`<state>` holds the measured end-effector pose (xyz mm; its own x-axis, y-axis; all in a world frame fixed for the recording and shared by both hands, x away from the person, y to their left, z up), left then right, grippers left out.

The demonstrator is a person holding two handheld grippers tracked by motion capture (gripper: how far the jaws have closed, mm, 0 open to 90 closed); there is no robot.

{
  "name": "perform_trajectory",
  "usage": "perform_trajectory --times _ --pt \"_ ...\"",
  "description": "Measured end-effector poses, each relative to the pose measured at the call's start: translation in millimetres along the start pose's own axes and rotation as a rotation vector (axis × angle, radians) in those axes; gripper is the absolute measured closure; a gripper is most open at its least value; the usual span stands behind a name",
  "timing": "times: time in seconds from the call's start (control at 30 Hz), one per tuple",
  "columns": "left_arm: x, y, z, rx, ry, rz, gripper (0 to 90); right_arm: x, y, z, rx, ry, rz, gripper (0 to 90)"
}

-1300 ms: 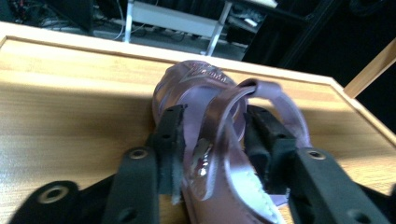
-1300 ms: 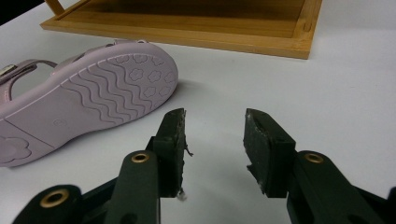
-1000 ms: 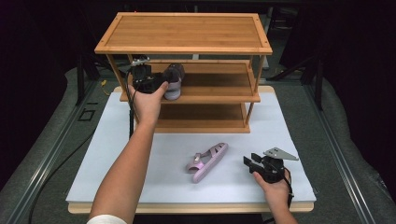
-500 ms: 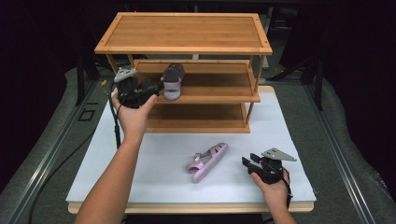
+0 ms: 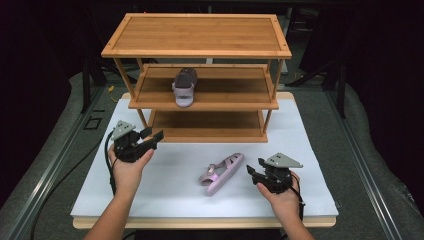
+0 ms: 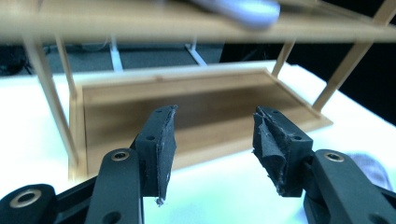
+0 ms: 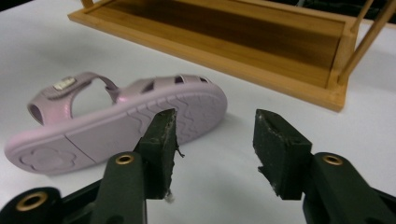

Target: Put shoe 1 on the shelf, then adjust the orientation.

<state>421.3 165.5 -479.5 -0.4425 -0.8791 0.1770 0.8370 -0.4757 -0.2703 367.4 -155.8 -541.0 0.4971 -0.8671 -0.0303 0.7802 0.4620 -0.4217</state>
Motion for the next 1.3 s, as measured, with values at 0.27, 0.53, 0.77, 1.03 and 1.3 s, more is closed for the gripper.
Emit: perform_trajectory --times 0.27,0.53,0.77,1.03,1.3 --pt "-5.1 -11.0 -54.0 -0.052 0.035 -0.033 48.0 -19.6 20.4 2.2 -0.025 -0.007 -0.007 45.7" --pt "-12.0 -6.5 -79.9 -0.099 0.013 -0.029 46.3 -26.6 35.7 16.5 0.003 0.008 -0.039 38.4" --pt "-20.3 -8.8 -81.5 -0.105 -0.004 -0.010 45.5 -27.6 45.3 11.2 -0.013 -0.017 -0.068 38.8" --pt "-29.5 -13.3 -78.6 -0.095 -0.026 0.010 45.6 -16.1 15.1 -15.1 -0.058 0.087 -0.007 51.5" --pt "-22.3 -11.3 -79.8 -0.105 -0.014 -0.009 46.0 -7.9 6.2 -50.3 -0.149 0.178 0.042 60.6"
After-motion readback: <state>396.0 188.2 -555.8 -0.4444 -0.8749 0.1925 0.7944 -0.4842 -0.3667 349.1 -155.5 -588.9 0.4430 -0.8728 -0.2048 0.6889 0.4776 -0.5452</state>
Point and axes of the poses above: each handheld gripper's, and its own axes: y roughly forward along the jaws, z roughly out of its top, x roughly to its right, the point moved 10 cm from there along y, roughly forward along the jaws, and after that the axes turned 6 degrees about x, right-handed, at the moved point
